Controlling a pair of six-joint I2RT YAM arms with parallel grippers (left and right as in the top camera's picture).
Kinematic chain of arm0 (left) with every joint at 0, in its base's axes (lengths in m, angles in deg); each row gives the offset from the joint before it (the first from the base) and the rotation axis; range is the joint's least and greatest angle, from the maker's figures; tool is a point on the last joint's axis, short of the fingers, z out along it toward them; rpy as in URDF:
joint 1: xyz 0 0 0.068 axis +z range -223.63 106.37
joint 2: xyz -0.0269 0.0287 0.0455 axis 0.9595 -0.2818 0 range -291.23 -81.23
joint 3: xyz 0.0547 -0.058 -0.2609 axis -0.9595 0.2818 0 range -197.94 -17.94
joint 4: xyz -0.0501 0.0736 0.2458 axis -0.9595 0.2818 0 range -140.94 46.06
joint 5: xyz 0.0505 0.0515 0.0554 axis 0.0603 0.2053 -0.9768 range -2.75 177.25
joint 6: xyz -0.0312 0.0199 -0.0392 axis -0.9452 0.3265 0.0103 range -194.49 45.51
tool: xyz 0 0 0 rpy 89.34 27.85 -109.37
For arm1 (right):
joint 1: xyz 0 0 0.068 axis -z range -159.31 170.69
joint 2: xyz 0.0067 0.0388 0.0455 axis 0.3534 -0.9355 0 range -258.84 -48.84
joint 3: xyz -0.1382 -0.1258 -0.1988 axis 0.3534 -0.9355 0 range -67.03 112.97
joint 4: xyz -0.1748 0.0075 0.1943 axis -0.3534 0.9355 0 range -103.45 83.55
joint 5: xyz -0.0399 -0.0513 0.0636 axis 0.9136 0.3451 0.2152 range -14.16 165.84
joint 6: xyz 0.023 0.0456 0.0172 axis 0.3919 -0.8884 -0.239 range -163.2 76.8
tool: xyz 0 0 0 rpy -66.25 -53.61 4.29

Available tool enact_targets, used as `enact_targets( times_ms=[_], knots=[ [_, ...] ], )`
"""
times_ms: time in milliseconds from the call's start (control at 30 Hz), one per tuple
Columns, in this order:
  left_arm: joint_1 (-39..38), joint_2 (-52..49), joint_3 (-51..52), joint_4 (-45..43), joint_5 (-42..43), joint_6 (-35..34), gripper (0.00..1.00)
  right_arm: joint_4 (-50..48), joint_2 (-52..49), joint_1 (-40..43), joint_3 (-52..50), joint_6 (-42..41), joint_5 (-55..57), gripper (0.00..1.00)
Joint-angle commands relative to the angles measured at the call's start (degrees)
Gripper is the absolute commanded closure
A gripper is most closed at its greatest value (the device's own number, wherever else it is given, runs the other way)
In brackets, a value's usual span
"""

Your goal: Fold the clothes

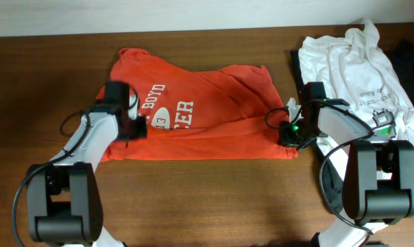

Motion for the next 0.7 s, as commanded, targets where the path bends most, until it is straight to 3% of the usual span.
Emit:
enact_targets(
  times_ms=[0, 33, 67, 200, 300, 400, 433, 633, 667],
  knots=[
    [-0.6, 0.0, -11.1, -3.3, 5.7, -0.2, 0.99, 0.4, 0.3, -0.4, -0.9, 0.4, 1.4, 0.78],
    [-0.6, 0.0, -12.7, -3.5, 6.4, -0.1, 0.53, 0.4, 0.3, -0.4, -0.9, 0.4, 1.4, 0.78],
    [-0.6, 0.0, -13.0, -3.2, 6.4, -0.1, 0.28, 0.4, 0.3, -0.4, -0.9, 0.4, 1.4, 0.78],
    [-0.3, -0.2, -13.0, 4.6, 2.9, -0.1, 0.2, 0.4, 0.3, -0.4, -0.9, 0.4, 1.4, 0.78],
    [1.5, -0.2, -13.0, 15.2, -3.3, -0.2, 0.15, 0.4, 0.3, -0.4, -0.9, 0.4, 1.4, 0.78],
    [5.0, -0.2, -13.0, 23.2, -9.3, -5.8, 0.13, 0.4, 0.3, -0.4, -0.9, 0.4, 1.4, 0.78],
    [7.1, -0.2, -12.8, 25.9, -11.5, -7.8, 0.08, 0.4, 0.3, -0.4, -0.9, 0.4, 1.4, 0.78],
    [14.4, -0.2, -6.8, 21.6, -9.4, -9.1, 0.11, 1.7, 0.3, -0.4, -0.9, 0.4, 1.4, 0.78],
    [14.7, -0.3, -5.3, 19.6, -8.2, -9.1, 0.15, 1.7, 0.3, -0.4, -0.9, 0.4, 1.4, 0.78]
  ],
)
